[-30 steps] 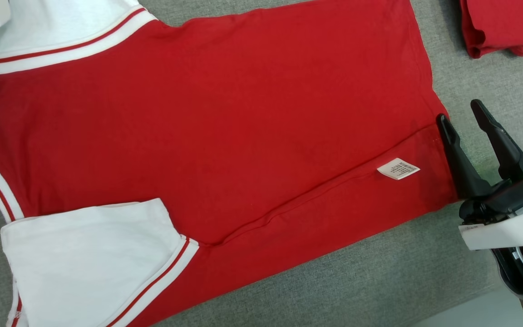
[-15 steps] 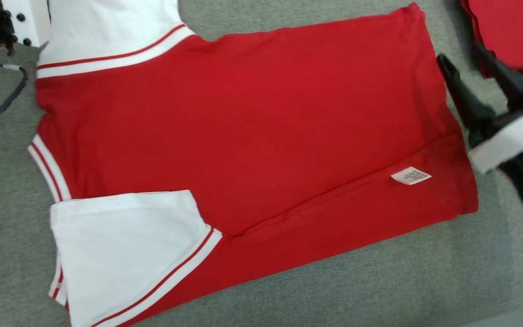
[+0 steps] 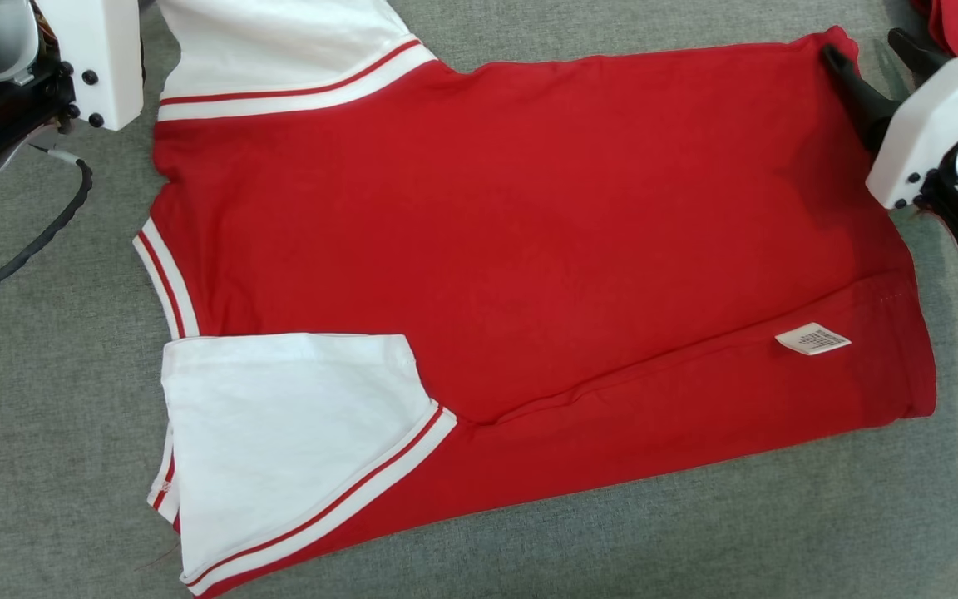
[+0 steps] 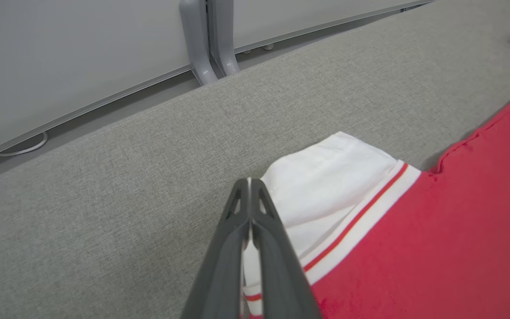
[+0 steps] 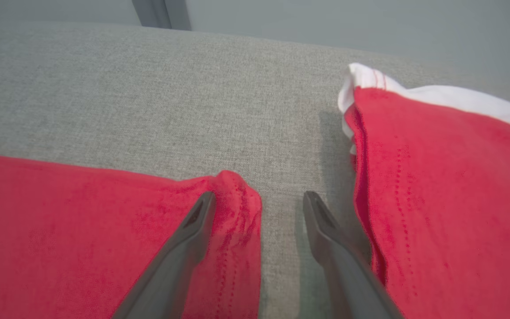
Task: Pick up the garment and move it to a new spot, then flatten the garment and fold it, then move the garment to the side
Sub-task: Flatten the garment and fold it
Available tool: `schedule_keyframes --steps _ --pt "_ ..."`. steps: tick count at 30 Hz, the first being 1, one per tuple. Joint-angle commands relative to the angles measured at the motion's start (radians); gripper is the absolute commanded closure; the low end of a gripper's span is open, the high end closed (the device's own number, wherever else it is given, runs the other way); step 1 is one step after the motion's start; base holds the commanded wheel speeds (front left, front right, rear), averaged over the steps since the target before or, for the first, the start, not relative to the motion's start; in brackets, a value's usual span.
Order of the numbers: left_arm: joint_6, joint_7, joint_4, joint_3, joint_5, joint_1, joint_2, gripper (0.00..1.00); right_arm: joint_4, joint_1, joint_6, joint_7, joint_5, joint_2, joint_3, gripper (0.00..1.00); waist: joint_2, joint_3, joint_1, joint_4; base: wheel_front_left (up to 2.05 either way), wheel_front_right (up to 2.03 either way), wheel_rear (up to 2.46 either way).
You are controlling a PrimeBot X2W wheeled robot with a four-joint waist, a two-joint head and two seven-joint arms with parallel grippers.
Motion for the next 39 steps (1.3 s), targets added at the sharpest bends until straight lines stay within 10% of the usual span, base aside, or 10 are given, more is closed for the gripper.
schedule_keyframes --steps 1,6,13,23,27,39 --pt "0.003 0.001 -0.003 0.003 -0.007 0.012 0.008 1.00 0.009 -0.011 -0.003 0.005 0.000 0.005 0.002 0.00 0.0000 -0.001 0.0000 0.002 0.00 0.00 0.00" --pt "0.009 0.002 -0.019 0.003 -0.007 0.023 0.017 1.00 0.072 -0.032 -0.003 0.063 0.025 0.028 0.023 0.00 0.0000 -0.003 0.0000 0.009 0.00 0.00 0.00" --pt "0.006 -0.003 -0.020 -0.002 -0.010 0.034 0.024 1.00 0.080 -0.052 -0.003 0.057 0.050 0.020 0.062 0.51 0.0000 -0.012 0.0000 0.013 0.00 0.00 0.00" --pt "0.001 -0.007 -0.012 -0.009 -0.015 0.043 0.022 1.00 0.080 -0.075 -0.003 0.053 0.067 0.001 0.114 0.73 0.0000 -0.026 0.0000 0.014 0.00 0.00 0.00" --pt "-0.001 -0.011 -0.008 -0.012 -0.015 0.046 0.020 1.00 0.077 -0.080 -0.003 0.038 0.074 -0.003 0.130 1.00 0.0000 -0.030 0.0000 0.018 0.00 0.00 0.00" --pt "-0.019 -0.074 -0.023 0.019 -0.038 0.058 0.012 1.00 0.052 -0.067 -0.003 -0.021 0.139 -0.037 0.124 1.00 0.0000 -0.052 0.0000 0.039 0.00 0.00 0.00"
